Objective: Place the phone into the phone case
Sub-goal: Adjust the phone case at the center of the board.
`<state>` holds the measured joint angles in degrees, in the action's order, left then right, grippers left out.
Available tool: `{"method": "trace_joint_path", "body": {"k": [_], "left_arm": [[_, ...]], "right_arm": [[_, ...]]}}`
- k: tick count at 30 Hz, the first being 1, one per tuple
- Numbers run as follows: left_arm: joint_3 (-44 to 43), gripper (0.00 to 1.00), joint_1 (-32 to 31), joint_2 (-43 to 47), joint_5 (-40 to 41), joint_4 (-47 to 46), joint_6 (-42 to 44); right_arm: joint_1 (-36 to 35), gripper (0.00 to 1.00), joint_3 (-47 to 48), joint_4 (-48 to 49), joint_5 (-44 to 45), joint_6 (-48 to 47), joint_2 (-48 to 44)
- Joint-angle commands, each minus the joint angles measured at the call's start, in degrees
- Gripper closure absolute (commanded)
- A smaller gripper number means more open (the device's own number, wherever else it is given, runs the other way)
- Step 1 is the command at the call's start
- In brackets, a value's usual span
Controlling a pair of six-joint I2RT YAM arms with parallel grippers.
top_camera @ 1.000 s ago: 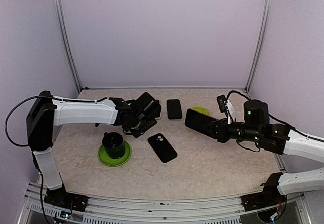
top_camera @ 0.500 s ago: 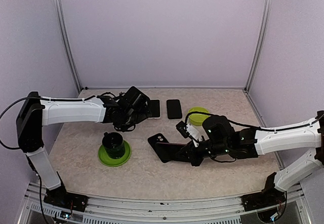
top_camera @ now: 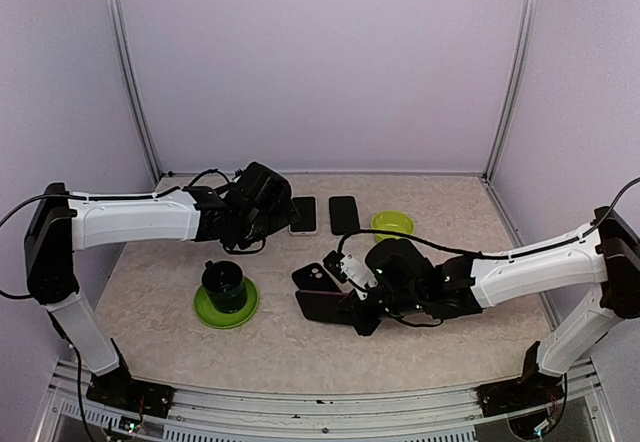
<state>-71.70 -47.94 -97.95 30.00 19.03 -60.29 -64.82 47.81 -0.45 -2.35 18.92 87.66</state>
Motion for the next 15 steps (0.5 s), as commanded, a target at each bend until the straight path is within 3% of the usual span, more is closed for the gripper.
{"method": "trace_joint_path", "body": {"k": [1,15], "left_arm": [[-0.6,0.01,0.5,0.9,-0.6,-2.7,3.7],[-6.0,0.01,1.3,-4.8,-3.3,-3.7,7.8]], "right_arm": [[-0.5,1.0,2.0,-0.7,4.8,-0.6,-0.1],[-0.7,1.0,2.2,-5.0,9.8,-0.7,0.3]]}}
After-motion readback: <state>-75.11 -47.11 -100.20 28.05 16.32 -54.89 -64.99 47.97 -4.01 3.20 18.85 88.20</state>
